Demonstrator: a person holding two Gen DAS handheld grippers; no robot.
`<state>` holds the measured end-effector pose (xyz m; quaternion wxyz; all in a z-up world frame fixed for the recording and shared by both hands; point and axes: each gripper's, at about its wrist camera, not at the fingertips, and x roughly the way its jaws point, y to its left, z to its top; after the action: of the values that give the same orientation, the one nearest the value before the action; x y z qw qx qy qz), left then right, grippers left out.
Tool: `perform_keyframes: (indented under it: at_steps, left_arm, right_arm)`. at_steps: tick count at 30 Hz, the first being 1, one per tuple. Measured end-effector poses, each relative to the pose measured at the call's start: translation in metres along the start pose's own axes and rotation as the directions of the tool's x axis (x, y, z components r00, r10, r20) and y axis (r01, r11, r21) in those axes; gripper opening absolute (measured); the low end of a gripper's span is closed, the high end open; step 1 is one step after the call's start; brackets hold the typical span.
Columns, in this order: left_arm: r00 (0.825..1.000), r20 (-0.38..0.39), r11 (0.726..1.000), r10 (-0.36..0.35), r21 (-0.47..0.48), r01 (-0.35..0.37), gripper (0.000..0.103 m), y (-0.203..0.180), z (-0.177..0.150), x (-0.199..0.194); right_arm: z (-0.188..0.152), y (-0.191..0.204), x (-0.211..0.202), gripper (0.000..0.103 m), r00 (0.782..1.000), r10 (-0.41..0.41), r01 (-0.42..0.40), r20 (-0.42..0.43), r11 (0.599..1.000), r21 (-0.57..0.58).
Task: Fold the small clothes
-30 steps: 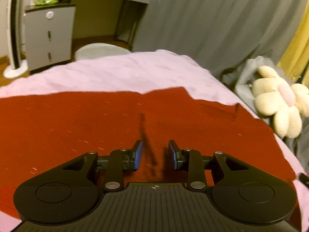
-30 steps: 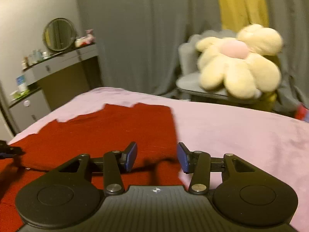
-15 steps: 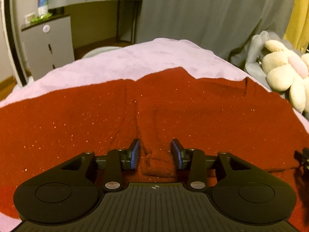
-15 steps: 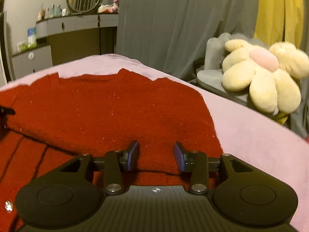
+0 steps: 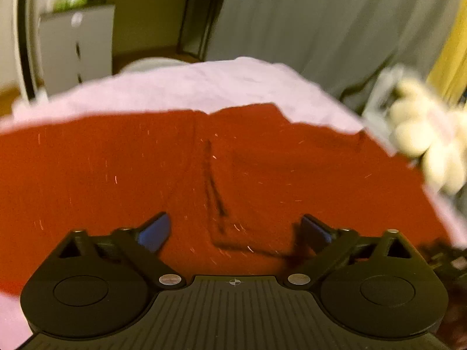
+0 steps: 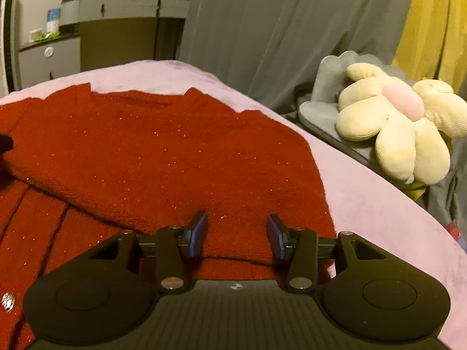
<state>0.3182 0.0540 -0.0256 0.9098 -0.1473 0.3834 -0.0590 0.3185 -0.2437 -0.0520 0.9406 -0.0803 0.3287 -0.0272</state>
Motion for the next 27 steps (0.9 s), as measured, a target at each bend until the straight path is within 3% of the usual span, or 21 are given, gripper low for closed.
perform_keyframes:
  at_steps: [4,6,8,10,13,16,18,22,24,27]
  left_arm:
    - [0.998,0.044,0.998,-0.033,-0.055,0.035,0.102,0.019,-0.014,-0.033]
    - [0.996,0.072,0.995,-0.053,-0.077,0.059,0.103,0.041,-0.022,-0.055]
    - [0.991,0.132,0.987,-0.029,-0.154,0.05,0.103,0.072,-0.031,-0.08]
    - [0.983,0.181,0.963,0.028,-0.268,0.022,0.103,0.112,-0.038,-0.104]
    - [0.955,0.239,0.886,0.176,-0.461,-0.049,0.103,0.181,-0.049,-0.138]
    - [0.926,0.228,0.78,0.302,-0.617,-0.102,0.103,0.242,-0.058,-0.163]
    - [0.914,0.234,0.704,0.33,-0.706,-0.073,0.1,0.276,-0.064,-0.175]
    - [0.907,0.261,0.603,0.331,-0.798,0.01,0.087,0.324,-0.069,-0.178]
    - [0.904,0.28,0.578,0.323,-0.815,0.045,0.087,0.338,-0.067,-0.175]
    - [0.9,0.288,0.569,0.327,-0.82,0.055,0.087,0.345,-0.059,-0.17]
  right_arm:
    - [-0.001,-0.013,-0.023,0.048,0.999,0.049,-0.051,0.019,0.994,0.095]
    - [-0.014,-0.017,-0.049,0.064,0.997,0.057,-0.066,0.057,0.984,0.168]
    - [-0.038,-0.018,-0.081,0.07,0.99,0.093,-0.115,0.103,0.965,0.237]
    - [-0.064,-0.015,-0.108,0.07,0.985,0.12,-0.151,0.125,0.949,0.277]
    - [-0.086,-0.009,-0.122,0.07,0.982,0.16,-0.183,0.102,0.94,0.288]
    - [-0.082,-0.007,-0.119,0.067,0.98,0.178,-0.196,0.085,0.933,0.301]
    - [-0.08,-0.006,-0.119,0.065,0.977,0.189,-0.212,0.099,0.917,0.337]
    - [-0.082,0.004,-0.118,0.065,0.975,0.208,-0.224,0.082,0.92,0.321]
    - [-0.084,0.01,-0.117,0.065,0.976,0.205,-0.217,0.071,0.93,0.298]
    - [-0.084,0.014,-0.117,0.065,0.979,0.193,-0.204,0.067,0.935,0.288]
